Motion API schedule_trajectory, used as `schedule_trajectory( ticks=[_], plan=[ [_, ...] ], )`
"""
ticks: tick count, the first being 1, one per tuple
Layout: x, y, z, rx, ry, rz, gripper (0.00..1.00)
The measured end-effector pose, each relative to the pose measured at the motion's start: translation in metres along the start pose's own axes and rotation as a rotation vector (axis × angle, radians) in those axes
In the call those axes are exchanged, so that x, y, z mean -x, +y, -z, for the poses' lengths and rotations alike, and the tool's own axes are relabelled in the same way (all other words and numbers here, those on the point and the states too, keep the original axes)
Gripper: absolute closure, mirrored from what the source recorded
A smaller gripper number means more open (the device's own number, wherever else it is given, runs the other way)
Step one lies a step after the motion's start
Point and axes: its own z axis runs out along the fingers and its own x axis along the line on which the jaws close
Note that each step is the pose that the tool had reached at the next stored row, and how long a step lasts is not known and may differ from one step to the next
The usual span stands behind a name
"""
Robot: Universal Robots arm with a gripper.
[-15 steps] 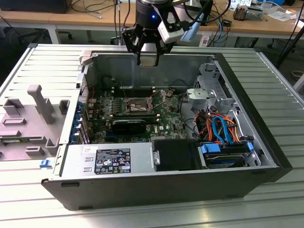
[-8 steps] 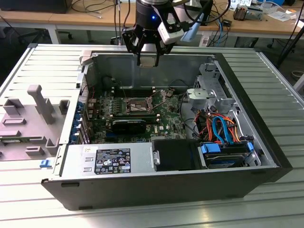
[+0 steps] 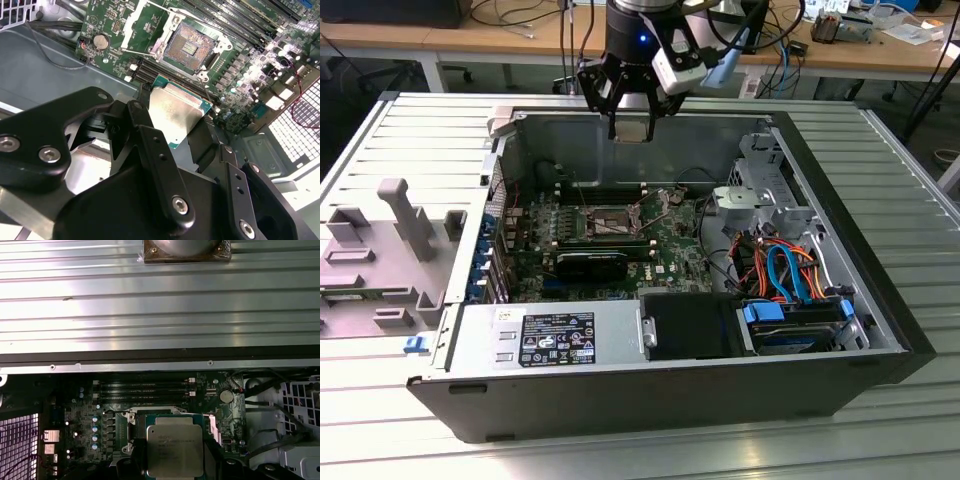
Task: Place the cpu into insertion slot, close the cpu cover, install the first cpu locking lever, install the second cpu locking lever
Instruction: 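Place the cpu into insertion slot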
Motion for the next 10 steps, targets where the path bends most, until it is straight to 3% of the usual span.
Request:
schedule_trajectory(
  ticks=[10],
  plan=[
    [0.0001, -0.0017, -0.0040, 0.0000, 0.0000, 0.000, 0.46]
  ],
)
